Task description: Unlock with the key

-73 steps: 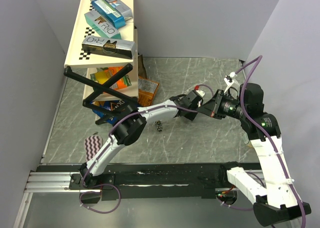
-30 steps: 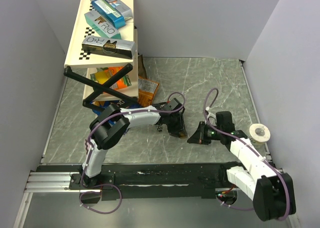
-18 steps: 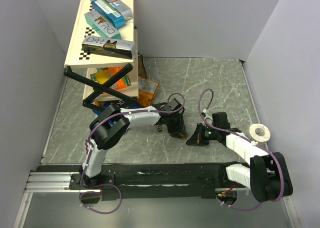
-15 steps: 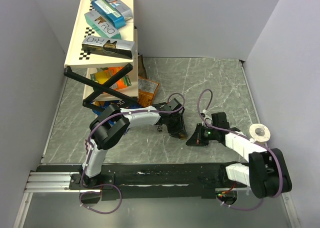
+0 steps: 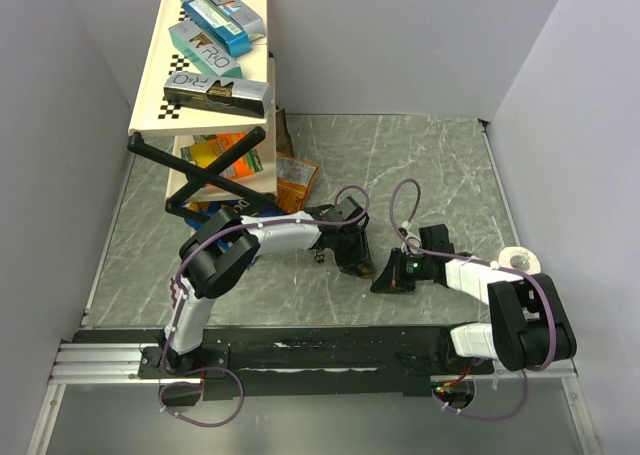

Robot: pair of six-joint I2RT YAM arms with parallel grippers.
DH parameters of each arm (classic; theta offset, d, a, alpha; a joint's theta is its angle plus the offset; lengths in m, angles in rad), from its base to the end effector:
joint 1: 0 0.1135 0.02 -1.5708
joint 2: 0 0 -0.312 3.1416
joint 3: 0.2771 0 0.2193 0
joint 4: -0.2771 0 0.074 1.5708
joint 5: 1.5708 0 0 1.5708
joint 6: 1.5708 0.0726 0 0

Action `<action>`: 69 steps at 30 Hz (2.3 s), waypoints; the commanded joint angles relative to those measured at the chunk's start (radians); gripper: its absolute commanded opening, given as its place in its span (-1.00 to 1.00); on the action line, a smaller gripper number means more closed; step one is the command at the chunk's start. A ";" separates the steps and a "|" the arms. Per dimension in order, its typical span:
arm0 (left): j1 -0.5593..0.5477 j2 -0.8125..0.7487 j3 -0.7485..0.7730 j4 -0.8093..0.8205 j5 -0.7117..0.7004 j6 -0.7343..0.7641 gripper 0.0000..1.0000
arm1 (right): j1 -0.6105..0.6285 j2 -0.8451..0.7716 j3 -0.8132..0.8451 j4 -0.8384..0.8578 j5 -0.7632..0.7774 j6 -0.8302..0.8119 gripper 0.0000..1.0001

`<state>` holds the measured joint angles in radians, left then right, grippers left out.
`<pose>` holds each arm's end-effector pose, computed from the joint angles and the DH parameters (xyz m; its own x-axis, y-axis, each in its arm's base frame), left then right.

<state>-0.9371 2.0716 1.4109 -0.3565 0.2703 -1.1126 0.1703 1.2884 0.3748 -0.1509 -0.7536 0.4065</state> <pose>0.2502 -0.3732 0.1826 -0.9938 -0.1071 -0.0288 -0.0714 0.8171 -0.5720 0.1601 0.0779 0.1718 -0.9698 0.1258 -0.2088 -0.0731 0.6671 0.7414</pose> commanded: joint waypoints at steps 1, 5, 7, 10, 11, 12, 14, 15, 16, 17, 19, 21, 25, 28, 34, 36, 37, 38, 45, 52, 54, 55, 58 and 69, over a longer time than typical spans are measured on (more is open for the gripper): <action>-0.003 0.030 -0.004 -0.038 0.007 -0.006 -0.98 | 0.003 0.023 0.010 0.059 -0.033 -0.020 -1.00; -0.005 0.035 0.002 -0.039 0.010 -0.006 -0.98 | 0.003 0.038 0.012 0.073 -0.055 -0.026 -1.00; -0.003 0.038 0.006 -0.039 0.012 -0.004 -0.98 | 0.005 0.037 0.010 0.077 -0.062 -0.026 -1.00; -0.005 0.044 0.010 -0.041 0.013 -0.004 -0.98 | 0.008 0.043 0.013 0.080 -0.076 -0.031 -1.00; -0.005 0.045 0.013 -0.041 0.015 -0.004 -0.98 | 0.011 0.049 0.015 0.079 -0.078 -0.032 -1.00; -0.005 0.045 0.011 -0.041 0.015 -0.004 -0.98 | 0.011 0.051 0.015 0.083 -0.078 -0.032 -1.00; -0.003 0.047 0.014 -0.041 0.015 -0.004 -0.98 | 0.012 0.061 0.018 0.085 -0.093 -0.037 -1.00; -0.003 0.048 0.014 -0.039 0.015 -0.004 -0.98 | 0.014 0.063 0.021 0.085 -0.098 -0.037 -1.00; -0.003 0.047 0.014 -0.039 0.017 -0.009 -0.98 | 0.018 0.066 0.024 0.082 -0.095 -0.038 -1.00; -0.003 0.048 0.013 -0.036 0.018 -0.007 -0.98 | 0.021 0.068 0.024 0.076 -0.092 -0.044 -1.00; -0.002 0.051 0.016 -0.036 0.020 -0.009 -0.98 | 0.023 0.068 0.024 0.074 -0.095 -0.044 -1.00; -0.002 0.053 0.017 -0.036 0.020 -0.010 -0.98 | 0.021 0.069 0.024 0.073 -0.096 -0.044 -1.00; 0.000 0.059 0.025 -0.039 0.018 -0.007 -0.98 | 0.023 0.083 0.035 0.067 -0.081 -0.044 -1.00; 0.000 0.059 0.026 -0.042 0.018 -0.004 -0.98 | 0.023 0.092 0.042 0.062 -0.067 -0.040 -1.00; 0.001 0.059 0.020 -0.042 0.021 -0.006 -0.98 | 0.023 0.083 0.042 0.060 -0.049 -0.031 -1.00; 0.001 0.058 0.019 -0.041 0.021 -0.006 -0.98 | 0.023 0.068 0.038 0.065 -0.047 -0.031 -1.00; 0.001 0.061 0.019 -0.041 0.021 -0.007 -0.98 | 0.023 0.063 0.038 0.068 -0.046 -0.032 -1.00; 0.001 0.061 0.017 -0.039 0.023 -0.007 -0.98 | 0.023 0.058 0.038 0.068 -0.044 -0.032 -1.00; 0.003 0.061 0.020 -0.039 0.021 -0.007 -0.98 | 0.021 0.006 0.030 0.071 -0.021 -0.032 -1.00; 0.003 0.059 0.020 -0.041 0.021 -0.006 -0.98 | 0.020 0.028 0.038 0.062 -0.007 -0.031 -1.00; 0.003 0.056 0.016 -0.039 0.021 -0.006 -0.98 | 0.021 0.040 0.042 0.057 0.002 -0.028 -1.00; 0.003 0.058 0.014 -0.039 0.021 -0.007 -0.98 | 0.021 0.046 0.047 0.056 0.003 -0.029 -1.00; 0.003 0.056 0.013 -0.038 0.023 -0.007 -0.98 | 0.020 0.057 0.052 0.048 0.010 -0.026 -1.00; 0.004 0.056 0.016 -0.036 0.023 -0.006 -0.98 | 0.011 0.038 0.044 0.071 0.022 0.004 -1.00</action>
<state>-0.9325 2.0922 1.4284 -0.3550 0.3153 -1.1206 0.1898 1.3346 0.3908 -0.1287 -0.7639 0.3923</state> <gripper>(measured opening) 0.413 0.021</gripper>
